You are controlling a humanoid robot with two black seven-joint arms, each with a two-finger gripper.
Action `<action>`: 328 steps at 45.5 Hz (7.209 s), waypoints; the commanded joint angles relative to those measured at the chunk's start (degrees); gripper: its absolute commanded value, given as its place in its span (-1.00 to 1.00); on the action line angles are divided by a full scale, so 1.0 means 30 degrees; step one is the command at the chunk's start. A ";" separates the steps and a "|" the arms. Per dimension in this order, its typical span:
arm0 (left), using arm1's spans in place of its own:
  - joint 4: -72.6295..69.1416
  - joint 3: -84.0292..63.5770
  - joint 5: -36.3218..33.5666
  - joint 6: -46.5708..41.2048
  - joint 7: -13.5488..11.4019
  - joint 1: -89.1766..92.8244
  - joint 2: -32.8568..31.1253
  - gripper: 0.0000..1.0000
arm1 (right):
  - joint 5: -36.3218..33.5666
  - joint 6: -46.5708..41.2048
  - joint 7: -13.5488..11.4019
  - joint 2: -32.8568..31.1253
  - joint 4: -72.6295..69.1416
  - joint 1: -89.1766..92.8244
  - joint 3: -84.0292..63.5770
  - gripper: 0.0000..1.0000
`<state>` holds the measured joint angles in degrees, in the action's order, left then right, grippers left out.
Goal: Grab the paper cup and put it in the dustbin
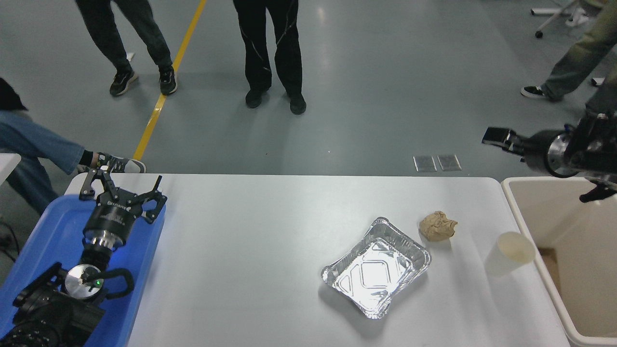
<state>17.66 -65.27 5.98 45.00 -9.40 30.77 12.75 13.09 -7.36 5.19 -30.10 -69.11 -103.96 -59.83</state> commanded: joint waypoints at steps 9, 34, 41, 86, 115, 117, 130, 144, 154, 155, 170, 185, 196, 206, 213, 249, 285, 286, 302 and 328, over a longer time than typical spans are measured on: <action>0.0001 0.0017 0.0000 0.0000 0.0029 -0.0003 -0.0002 0.99 | 0.0149 -1.1305 0.0000 0.3296 -0.6729 -0.9816 -0.0977 1.00; 0.0001 0.0017 0.0000 0.0000 0.0029 -0.0003 0.0027 0.99 | -0.0056 -1.2545 -0.0264 0.3267 -0.6788 -1.4038 0.1048 1.00; 0.0001 0.0017 0.0000 0.0000 0.0029 -0.0003 0.0027 0.99 | -0.0056 -1.2545 -0.0323 0.3267 -0.6788 -1.4184 -0.0036 1.00; 0.0001 0.0017 0.0000 0.0000 0.0058 0.0027 0.0027 0.99 | -0.0759 -0.7390 -0.0850 0.2417 0.1498 0.0459 -0.4462 1.00; 0.0001 0.0017 0.0000 0.0000 0.0058 0.0027 0.0027 0.99 | -0.0467 -0.7535 0.0409 -0.0247 0.7420 0.6703 -0.2673 1.00; 0.0001 0.0017 0.0000 0.0000 0.0029 0.0027 0.0027 0.99 | -0.0437 -0.7536 0.0497 -0.0453 0.7625 0.6908 -0.2703 1.00; 0.0001 0.0017 0.0000 0.0000 0.0029 0.0027 0.0027 0.99 | -0.0496 -0.7477 0.0761 -0.0630 0.8535 0.8608 -0.2440 1.00; 0.0001 0.0017 0.0000 0.0000 0.0029 0.0027 0.0027 0.99 | -0.0496 -0.6863 0.0732 -0.0454 0.8681 0.9750 -0.2030 1.00; 0.0001 0.0017 0.0000 0.0000 0.0029 0.0026 0.0027 0.99 | -0.0701 -0.5633 0.0674 -0.0220 0.9207 1.1037 -0.1883 1.00; 0.0001 0.0017 0.0000 0.0000 0.0029 0.0027 0.0027 0.99 | -0.0701 -0.5428 0.0673 -0.0103 0.9411 1.1272 -0.1883 1.00; 0.0001 0.0017 0.0000 0.0000 0.0029 0.0027 0.0027 0.99 | -0.1959 -0.4196 0.0585 0.0395 1.1083 1.3763 0.0255 1.00; 0.0001 0.0017 0.0000 0.0000 0.0029 0.0027 0.0027 0.99 | -0.2021 -0.3989 0.0615 0.0923 1.1055 1.4233 0.0783 -0.69; 0.0001 0.0017 0.0000 0.0000 0.0029 0.0027 0.0027 0.99 | -0.1902 -0.4078 0.0644 0.1187 1.1142 1.4292 0.0344 -1.00; 0.0001 0.0017 0.0000 0.0000 0.0029 0.0027 0.0027 0.99 | -0.1873 -0.4107 0.0673 0.1070 1.1083 1.3941 0.0314 -1.00; 0.0001 0.0017 0.0000 0.0000 0.0029 0.0027 0.0027 0.99 | -0.1142 -0.4137 0.0703 0.0749 1.0616 1.2946 0.0285 -1.00; 0.0001 0.0017 0.0000 0.0000 0.0058 0.0027 0.0027 0.99 | 0.6477 -0.9993 0.0995 -0.4236 -0.7195 -0.9344 -0.5337 -1.00; 0.0002 0.0017 0.0000 0.0000 0.0058 0.0027 0.0027 0.99 | 0.3518 -1.2545 0.1962 -0.1303 -0.7608 -1.5826 -0.2703 -1.00; 0.0001 0.0017 0.0000 0.0000 0.0058 0.0027 0.0027 0.99 | 0.3518 -1.2545 0.1933 -0.1303 -0.7579 -1.5767 -0.2703 -1.00; 0.0001 0.0017 0.0000 0.0000 0.0058 0.0027 0.0027 0.99 | 0.3752 -1.2545 0.1787 -0.1362 -0.4830 -1.0440 -0.2908 -1.00; 0.0001 0.0017 0.0000 0.0000 0.0058 0.0027 0.0027 0.99 | 0.2611 -1.0261 0.1787 -0.1597 0.9671 0.5379 0.1103 -1.00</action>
<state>17.68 -65.22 5.98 45.00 -9.23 30.85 12.82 23.27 -40.87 10.55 -34.81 -57.42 -106.79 -62.90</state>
